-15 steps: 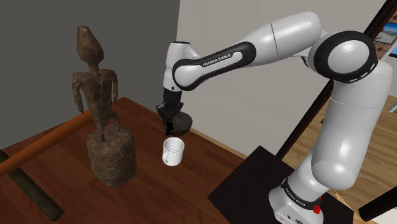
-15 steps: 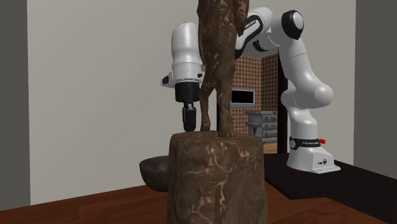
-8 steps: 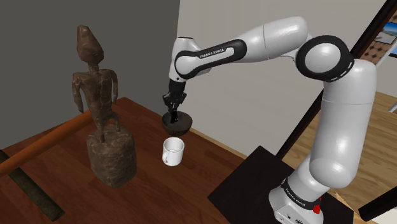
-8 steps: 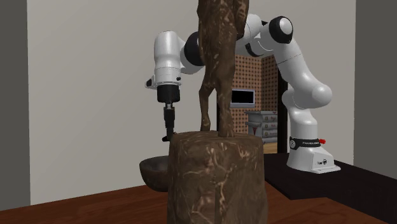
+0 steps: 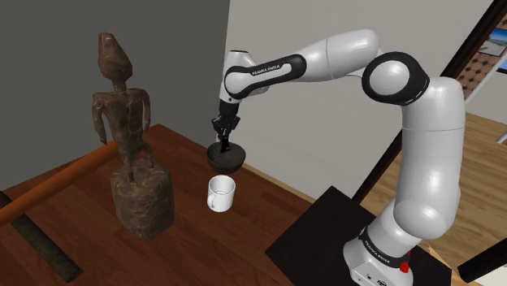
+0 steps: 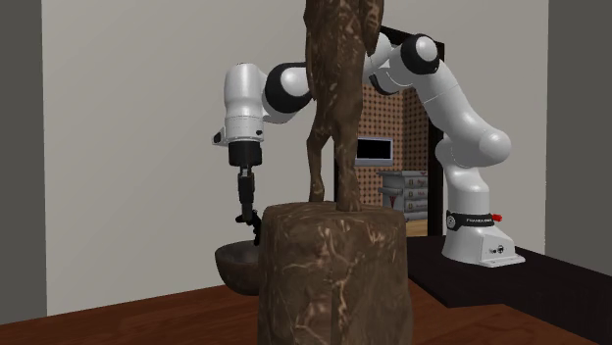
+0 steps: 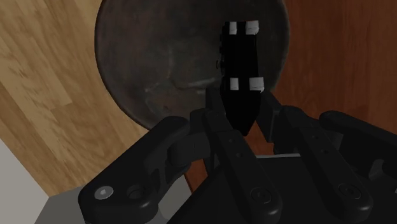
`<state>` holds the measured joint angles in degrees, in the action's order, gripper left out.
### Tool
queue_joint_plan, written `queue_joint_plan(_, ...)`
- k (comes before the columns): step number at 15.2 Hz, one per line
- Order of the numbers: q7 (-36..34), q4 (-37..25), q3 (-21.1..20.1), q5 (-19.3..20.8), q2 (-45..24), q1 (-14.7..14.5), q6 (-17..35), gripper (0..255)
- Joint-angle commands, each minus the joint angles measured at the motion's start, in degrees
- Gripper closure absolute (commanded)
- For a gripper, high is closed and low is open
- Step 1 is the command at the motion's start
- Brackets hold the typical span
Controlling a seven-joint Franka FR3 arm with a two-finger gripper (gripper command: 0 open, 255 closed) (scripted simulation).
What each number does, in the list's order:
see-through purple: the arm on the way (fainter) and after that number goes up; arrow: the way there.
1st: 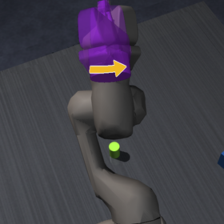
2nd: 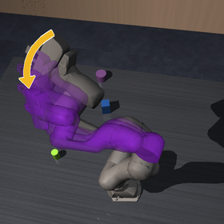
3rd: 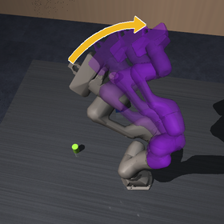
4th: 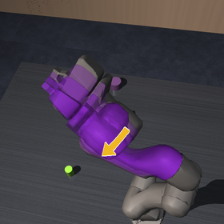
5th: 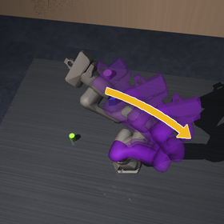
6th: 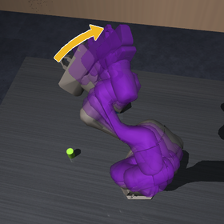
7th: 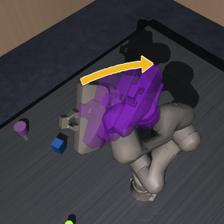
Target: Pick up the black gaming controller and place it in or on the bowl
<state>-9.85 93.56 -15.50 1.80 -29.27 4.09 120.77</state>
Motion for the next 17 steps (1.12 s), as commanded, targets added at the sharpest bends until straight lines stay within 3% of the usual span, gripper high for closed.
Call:
queue_joint_plan(1,0.05,0.37,0.13,0.19,-0.88,-0.05,1.24,255)
queue_joint_plan(9,0.00,1.91,0.66,0.95,-4.32,-0.43,6.16,255)
queue_joint_plan(17,0.00,1.91,0.66,0.95,-4.32,-0.43,6.16,255)
